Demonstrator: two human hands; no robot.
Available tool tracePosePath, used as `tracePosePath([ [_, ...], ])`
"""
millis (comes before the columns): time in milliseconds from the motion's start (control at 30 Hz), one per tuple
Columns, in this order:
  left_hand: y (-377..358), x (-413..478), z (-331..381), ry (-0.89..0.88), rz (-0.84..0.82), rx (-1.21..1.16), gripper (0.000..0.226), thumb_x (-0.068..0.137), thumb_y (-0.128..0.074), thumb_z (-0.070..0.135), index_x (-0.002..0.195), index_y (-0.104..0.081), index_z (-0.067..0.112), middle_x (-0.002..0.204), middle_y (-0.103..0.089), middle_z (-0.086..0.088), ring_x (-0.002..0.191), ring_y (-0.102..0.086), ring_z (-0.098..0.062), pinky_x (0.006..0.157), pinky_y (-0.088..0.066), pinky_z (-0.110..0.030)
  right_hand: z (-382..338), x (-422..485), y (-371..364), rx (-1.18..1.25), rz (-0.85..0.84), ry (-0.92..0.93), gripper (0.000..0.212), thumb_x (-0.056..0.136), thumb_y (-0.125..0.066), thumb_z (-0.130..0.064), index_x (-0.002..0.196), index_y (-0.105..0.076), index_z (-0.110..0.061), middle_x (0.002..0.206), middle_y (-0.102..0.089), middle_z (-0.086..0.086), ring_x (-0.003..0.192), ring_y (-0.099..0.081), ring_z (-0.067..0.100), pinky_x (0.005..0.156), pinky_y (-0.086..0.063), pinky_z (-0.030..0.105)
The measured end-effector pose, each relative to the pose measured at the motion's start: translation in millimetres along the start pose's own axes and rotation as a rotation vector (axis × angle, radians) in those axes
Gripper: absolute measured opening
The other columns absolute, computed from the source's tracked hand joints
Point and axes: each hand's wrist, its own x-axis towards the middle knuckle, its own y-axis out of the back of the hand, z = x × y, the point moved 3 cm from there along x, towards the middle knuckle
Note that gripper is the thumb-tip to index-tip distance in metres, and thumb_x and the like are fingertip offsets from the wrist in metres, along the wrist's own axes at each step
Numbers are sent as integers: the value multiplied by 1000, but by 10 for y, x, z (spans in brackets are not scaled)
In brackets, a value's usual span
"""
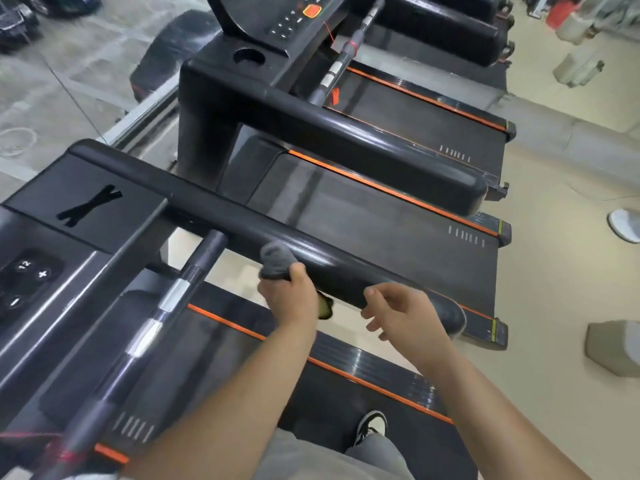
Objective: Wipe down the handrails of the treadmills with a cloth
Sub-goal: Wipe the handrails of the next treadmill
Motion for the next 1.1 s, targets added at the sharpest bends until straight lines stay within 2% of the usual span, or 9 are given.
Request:
tracePosePath([
  [167,-617,-992,-619,44,-561,93,27,87,-64,11,114,-61,15,99,-73,-3,95,-71,-22,78,-54,-30,184,135,493,3,150,160,18,101,-60,-25,89,-73,-21,74,-71,-1,66,-68,17,65,-57,37],
  [333,-491,-833,71,-221,-193,-45,30,92,-65,24,122,-62,29,113,-70,11,106,-66,-6,96,-51,-27,430,347,990,-11,189,229,18,100,-61,-22,85,-70,-24,71,-67,-2,70,-62,9,71,-48,17],
  [433,-378,-337,473,-528,-24,430,26,89,-64,45,101,-57,22,112,-61,-3,109,-58,-28,97,-49,-45,580,430,1127,29,189,230,11,100,-62,-18,92,-70,-20,74,-66,-5,65,-58,1,66,-44,10],
  [533,-474,-96,428,-597,15,933,33,90,-55,56,107,-55,28,121,-49,-4,116,-44,-37,98,-45,-49,798,465,1245,69,134,125,9,100,-62,-26,99,-70,-23,80,-69,-9,66,-61,8,70,-49,24],
  [633,-679,-300,239,-649,61,974,38,90,-52,56,121,-55,35,125,-43,0,120,-38,-33,92,-46,-49,1010,431,1467,60,108,116,9,100,-62,-25,96,-70,-23,82,-69,-11,69,-62,-2,63,-45,10],
  [767,-1086,-1025,-208,-808,77,999,31,84,-56,54,105,-56,31,113,-46,-1,107,-42,-33,79,-52,-46,1272,360,1746,41,137,98,11,101,-61,-24,95,-70,-23,86,-70,-12,78,-62,-2,65,-40,6],
  [933,-1662,-2103,-968,-989,-327,1054,27,79,-54,44,100,-53,27,108,-44,-3,103,-43,-28,70,-52,-39,1456,349,1944,99,208,15,28,92,-54,-1,109,-69,-18,100,-70,-4,96,-63,18,81,-43,27],
  [1033,-1646,-2339,-1312,-756,-685,1125,31,88,-54,37,115,-57,23,118,-47,-3,117,-44,-27,90,-51,-44,1446,349,2071,99,254,11,32,96,-50,-3,120,-67,-16,104,-65,-4,97,-57,14,87,-36,25],
  [1100,-1487,-2320,-1263,-740,-652,1033,29,86,-53,39,110,-60,22,111,-48,0,114,-48,-24,91,-49,-41,1425,344,2121,138,264,25,26,101,-50,-11,119,-67,-18,102,-64,-7,91,-56,9,85,-35,25],
])
